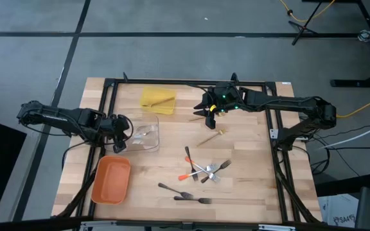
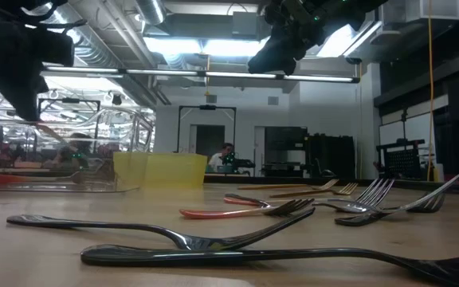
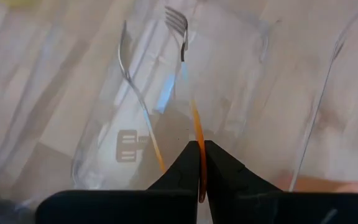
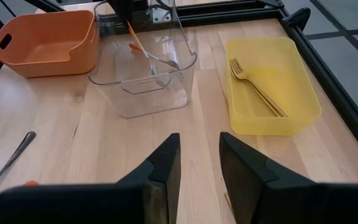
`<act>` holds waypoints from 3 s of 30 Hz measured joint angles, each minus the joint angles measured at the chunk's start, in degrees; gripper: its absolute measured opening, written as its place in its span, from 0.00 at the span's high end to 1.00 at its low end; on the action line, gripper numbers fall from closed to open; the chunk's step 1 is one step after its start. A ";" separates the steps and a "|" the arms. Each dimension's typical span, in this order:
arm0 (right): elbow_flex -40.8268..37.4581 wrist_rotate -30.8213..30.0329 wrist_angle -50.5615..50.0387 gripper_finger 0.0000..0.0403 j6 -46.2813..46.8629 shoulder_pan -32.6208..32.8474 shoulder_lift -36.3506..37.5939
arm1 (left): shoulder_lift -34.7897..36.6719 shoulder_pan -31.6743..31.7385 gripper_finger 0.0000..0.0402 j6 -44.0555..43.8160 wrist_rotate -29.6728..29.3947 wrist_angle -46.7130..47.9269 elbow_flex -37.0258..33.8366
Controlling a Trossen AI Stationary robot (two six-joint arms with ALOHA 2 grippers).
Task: Sort silverware by color (type)
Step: Put the orange fork into the transparent bin
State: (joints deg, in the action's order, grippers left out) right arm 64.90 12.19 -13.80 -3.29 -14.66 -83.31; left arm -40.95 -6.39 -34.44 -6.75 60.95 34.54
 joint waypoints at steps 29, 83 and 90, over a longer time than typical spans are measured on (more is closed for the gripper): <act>0.00 0.01 -0.02 0.75 0.00 0.00 -0.02 | -8.41 -0.02 0.98 0.28 4.89 2.49 -0.04; 0.00 0.02 0.00 0.75 0.00 0.02 -0.02 | -26.75 0.00 0.98 0.48 4.83 0.46 -0.04; 0.00 0.02 0.00 0.75 0.00 0.02 -0.02 | -26.75 0.00 0.97 0.48 4.88 0.45 -0.04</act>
State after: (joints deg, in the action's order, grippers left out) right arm 64.90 12.21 -13.80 -3.29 -14.63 -83.33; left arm -67.70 -6.39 -33.95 -1.86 61.40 34.50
